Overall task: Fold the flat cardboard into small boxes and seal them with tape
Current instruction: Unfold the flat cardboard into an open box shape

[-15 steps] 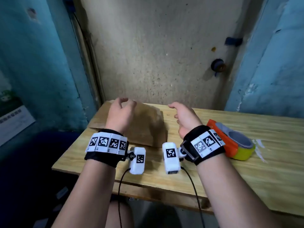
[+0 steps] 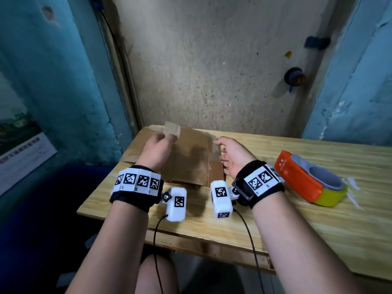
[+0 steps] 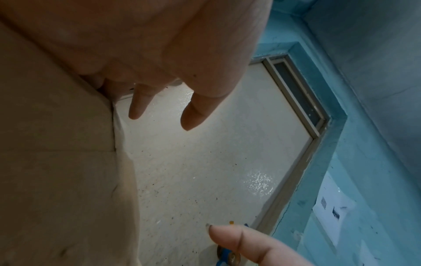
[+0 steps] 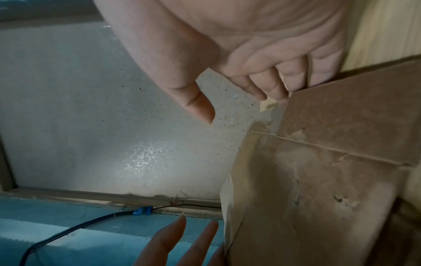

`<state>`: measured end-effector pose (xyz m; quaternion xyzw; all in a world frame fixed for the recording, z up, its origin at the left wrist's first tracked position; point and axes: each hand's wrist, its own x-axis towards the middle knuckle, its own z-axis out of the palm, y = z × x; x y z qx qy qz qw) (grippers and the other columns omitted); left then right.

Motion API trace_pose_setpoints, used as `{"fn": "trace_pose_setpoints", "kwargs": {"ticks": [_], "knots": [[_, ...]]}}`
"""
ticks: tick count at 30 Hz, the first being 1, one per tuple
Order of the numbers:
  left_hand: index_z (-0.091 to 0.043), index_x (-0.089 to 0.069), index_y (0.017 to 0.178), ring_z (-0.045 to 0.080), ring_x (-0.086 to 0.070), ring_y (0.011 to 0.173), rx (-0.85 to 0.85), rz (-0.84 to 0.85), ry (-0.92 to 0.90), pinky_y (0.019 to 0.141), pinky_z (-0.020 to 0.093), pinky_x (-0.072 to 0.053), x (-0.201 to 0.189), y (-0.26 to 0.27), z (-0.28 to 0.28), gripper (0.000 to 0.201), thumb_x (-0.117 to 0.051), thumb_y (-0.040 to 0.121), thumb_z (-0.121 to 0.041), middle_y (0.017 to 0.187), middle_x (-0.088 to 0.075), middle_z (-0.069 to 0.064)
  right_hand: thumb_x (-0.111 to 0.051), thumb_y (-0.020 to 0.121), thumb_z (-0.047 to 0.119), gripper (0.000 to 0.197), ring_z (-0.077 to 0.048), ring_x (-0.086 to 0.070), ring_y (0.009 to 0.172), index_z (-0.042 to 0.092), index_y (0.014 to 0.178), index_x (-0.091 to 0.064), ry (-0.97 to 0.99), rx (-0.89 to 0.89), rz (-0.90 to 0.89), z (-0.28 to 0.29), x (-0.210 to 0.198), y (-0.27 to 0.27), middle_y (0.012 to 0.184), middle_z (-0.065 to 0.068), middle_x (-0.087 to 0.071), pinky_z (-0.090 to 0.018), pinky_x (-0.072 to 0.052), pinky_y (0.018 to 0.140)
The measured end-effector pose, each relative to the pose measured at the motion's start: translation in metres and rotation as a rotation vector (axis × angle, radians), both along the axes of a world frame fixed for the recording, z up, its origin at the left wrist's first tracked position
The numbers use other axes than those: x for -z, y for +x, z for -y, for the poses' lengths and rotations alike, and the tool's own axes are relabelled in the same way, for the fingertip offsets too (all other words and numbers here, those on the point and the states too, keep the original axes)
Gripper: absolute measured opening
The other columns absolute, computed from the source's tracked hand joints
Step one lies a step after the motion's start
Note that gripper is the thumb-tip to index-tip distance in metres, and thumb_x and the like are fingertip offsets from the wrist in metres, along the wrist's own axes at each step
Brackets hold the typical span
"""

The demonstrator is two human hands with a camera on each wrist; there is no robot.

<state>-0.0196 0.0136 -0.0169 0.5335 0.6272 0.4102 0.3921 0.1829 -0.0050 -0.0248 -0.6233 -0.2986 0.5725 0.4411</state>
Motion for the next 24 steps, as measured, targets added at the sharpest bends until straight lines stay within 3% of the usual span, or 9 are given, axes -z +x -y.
{"fn": "trace_pose_setpoints", "kwargs": {"ticks": [3, 5, 8, 11, 15, 16, 20, 22, 24], "knots": [[-0.015, -0.058, 0.139, 0.021, -0.056, 0.121, 0.006, -0.003, 0.044, 0.099, 0.033, -0.042, -0.008, 0.004, -0.003, 0.054, -0.058, 0.095, -0.046, 0.135, -0.062, 0.004, -0.072, 0.074, 0.042, 0.065, -0.029, -0.062, 0.118, 0.012, 0.131, -0.059, 0.033, 0.038, -0.019, -0.001, -0.001, 0.005, 0.133, -0.020, -0.062, -0.044, -0.055, 0.094], [-0.015, -0.062, 0.134, 0.018, -0.056, 0.118, 0.028, 0.009, 0.073, 0.094, 0.030, -0.040, -0.015, 0.009, -0.008, 0.047, -0.057, 0.096, -0.043, 0.130, -0.062, 0.000, -0.072, 0.074, 0.039, 0.053, -0.026, -0.063, 0.115, 0.013, 0.120, -0.066, 0.106, 0.093, -0.036, -0.005, 0.000, 0.016, 0.132, -0.019, -0.066, -0.052, -0.049, 0.108], [-0.021, -0.065, 0.129, 0.019, -0.059, 0.117, 0.064, 0.081, 0.046, 0.103, 0.036, -0.043, -0.031, 0.021, -0.008, 0.054, -0.063, 0.085, -0.052, 0.122, -0.064, -0.003, -0.068, 0.090, 0.030, 0.023, -0.027, -0.063, 0.119, 0.017, 0.110, -0.071, 0.189, 0.144, -0.034, -0.005, -0.008, 0.031, 0.125, -0.010, -0.069, -0.059, -0.045, 0.111], [-0.023, -0.069, 0.118, 0.027, -0.065, 0.114, 0.054, 0.185, 0.059, 0.107, 0.052, -0.047, -0.033, 0.035, -0.025, 0.067, -0.067, 0.064, -0.061, 0.118, -0.071, 0.002, -0.066, 0.095, 0.025, 0.019, -0.025, -0.068, 0.111, 0.014, 0.109, -0.072, 0.265, 0.239, -0.026, -0.006, -0.013, 0.048, 0.122, -0.012, -0.072, -0.055, -0.051, 0.107], [-0.018, -0.069, 0.116, 0.019, -0.059, 0.111, 0.103, 0.181, 0.069, 0.105, 0.038, -0.045, -0.034, 0.066, -0.038, 0.031, -0.061, 0.094, -0.038, 0.105, -0.064, -0.006, -0.064, 0.099, 0.015, 0.014, -0.008, -0.073, 0.065, 0.007, 0.107, -0.072, 0.344, 0.322, 0.031, -0.007, -0.003, 0.078, 0.101, -0.007, -0.076, -0.026, -0.059, 0.064], [-0.016, -0.068, 0.120, 0.017, -0.057, 0.108, 0.121, 0.156, 0.074, 0.101, 0.035, -0.045, -0.031, 0.074, -0.042, 0.032, -0.059, 0.097, -0.036, 0.103, -0.062, -0.007, -0.065, 0.098, 0.014, 0.012, -0.011, -0.074, 0.068, 0.008, 0.105, -0.073, 0.350, 0.332, 0.033, -0.007, 0.000, 0.084, 0.100, -0.008, -0.076, -0.029, -0.059, 0.066], [-0.019, -0.064, 0.124, 0.019, -0.058, 0.110, 0.172, 0.121, 0.070, 0.101, 0.037, -0.045, -0.018, 0.103, -0.055, 0.031, -0.061, 0.098, -0.036, 0.115, -0.064, 0.000, -0.075, 0.085, 0.029, 0.024, -0.030, -0.075, 0.104, 0.013, 0.101, -0.081, 0.398, 0.371, 0.056, -0.011, 0.014, 0.101, 0.104, -0.007, -0.081, -0.054, -0.056, 0.103], [-0.019, -0.063, 0.125, 0.020, -0.058, 0.110, 0.194, 0.128, 0.047, 0.101, 0.037, -0.046, -0.014, 0.115, -0.060, 0.032, -0.060, 0.098, -0.035, 0.117, -0.065, 0.001, -0.077, 0.076, 0.037, 0.037, -0.026, -0.073, 0.109, 0.016, 0.106, -0.081, 0.437, 0.384, 0.061, -0.016, 0.021, 0.114, 0.106, -0.002, -0.081, -0.052, -0.053, 0.107], [-0.018, -0.064, 0.121, 0.014, -0.059, 0.101, 0.208, 0.139, 0.062, 0.086, 0.026, -0.045, -0.011, 0.124, -0.065, 0.028, -0.061, 0.098, -0.033, 0.110, -0.065, 0.000, -0.075, 0.086, 0.028, 0.026, -0.022, -0.073, 0.110, 0.015, 0.108, -0.080, 0.454, 0.402, 0.056, -0.017, 0.022, 0.124, 0.108, -0.001, -0.080, -0.048, -0.052, 0.109]]}}
